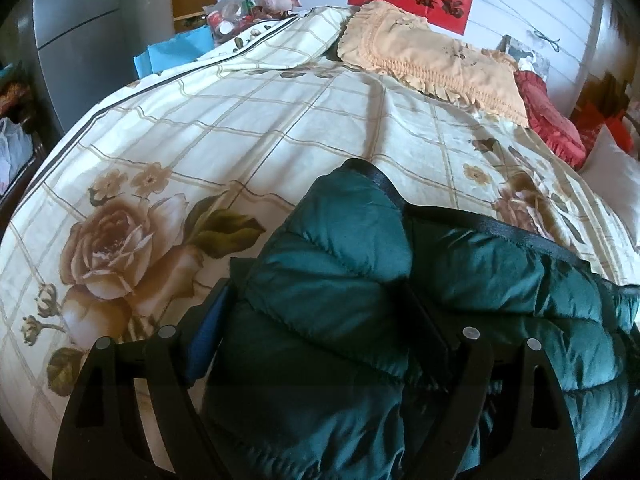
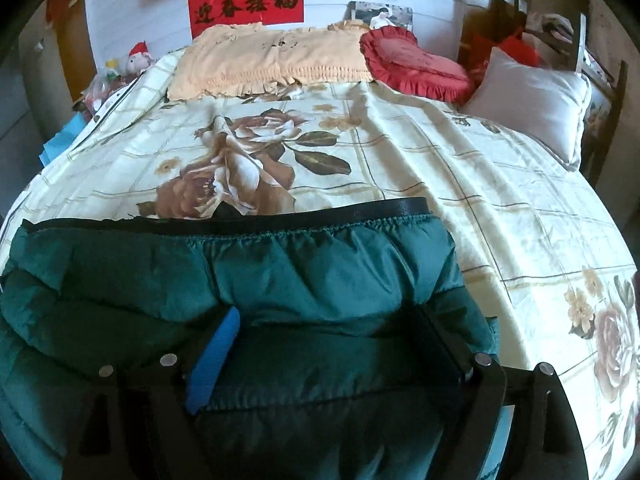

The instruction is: Fold large clothes

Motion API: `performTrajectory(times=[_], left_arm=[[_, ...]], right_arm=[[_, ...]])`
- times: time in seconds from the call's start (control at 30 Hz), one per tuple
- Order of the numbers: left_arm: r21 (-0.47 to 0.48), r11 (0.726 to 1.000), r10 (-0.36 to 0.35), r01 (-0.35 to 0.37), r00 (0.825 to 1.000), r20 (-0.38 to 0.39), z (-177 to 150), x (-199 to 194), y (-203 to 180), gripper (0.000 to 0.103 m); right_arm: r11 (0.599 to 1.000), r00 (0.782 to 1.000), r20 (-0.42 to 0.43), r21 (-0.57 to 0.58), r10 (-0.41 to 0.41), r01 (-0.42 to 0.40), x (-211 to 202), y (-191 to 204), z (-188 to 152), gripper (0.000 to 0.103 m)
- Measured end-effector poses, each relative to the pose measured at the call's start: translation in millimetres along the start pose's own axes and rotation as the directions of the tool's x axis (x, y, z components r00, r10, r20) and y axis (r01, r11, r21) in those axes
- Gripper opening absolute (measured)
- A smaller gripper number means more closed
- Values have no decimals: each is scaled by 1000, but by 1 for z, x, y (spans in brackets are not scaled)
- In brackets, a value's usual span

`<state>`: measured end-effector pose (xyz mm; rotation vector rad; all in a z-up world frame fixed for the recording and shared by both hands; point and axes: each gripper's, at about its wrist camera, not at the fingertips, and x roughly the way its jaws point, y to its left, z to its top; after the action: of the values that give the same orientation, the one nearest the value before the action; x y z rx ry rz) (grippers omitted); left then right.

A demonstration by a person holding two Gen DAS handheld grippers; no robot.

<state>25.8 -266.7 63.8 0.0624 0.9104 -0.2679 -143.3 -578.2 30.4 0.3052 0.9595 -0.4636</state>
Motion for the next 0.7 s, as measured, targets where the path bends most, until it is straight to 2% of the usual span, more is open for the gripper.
performTrajectory(times=[0.07,0.2,0.33,0.47,0.6,0.7], left_arm=[[23,1000,-2,1,1000,20,0,-13,1,85],[23,999,-42,41,996,75,-2,-43,3,85],[41,994,-102,98,987,122,-6,-70,-7,85],[99,989,-121,112,989,90,-14,-69,-33,85],[150,986,-80,74,996,39,-22,-45,-57,85],[168,985,-46,42,999,20,-24,-28,-66,85]], right_arm=[[1000,999,32,3,14,-14,-19,0,-2,84],[992,985,119,-27,128,-125,-72,6,-14,84],[984,980,128,-115,150,-135,-96,21,-31,84],[986,985,120,-133,121,-105,-93,26,-44,84],[990,992,53,-87,113,-108,-70,22,-53,84],[992,993,61,-80,102,-97,-57,20,-59,87]])
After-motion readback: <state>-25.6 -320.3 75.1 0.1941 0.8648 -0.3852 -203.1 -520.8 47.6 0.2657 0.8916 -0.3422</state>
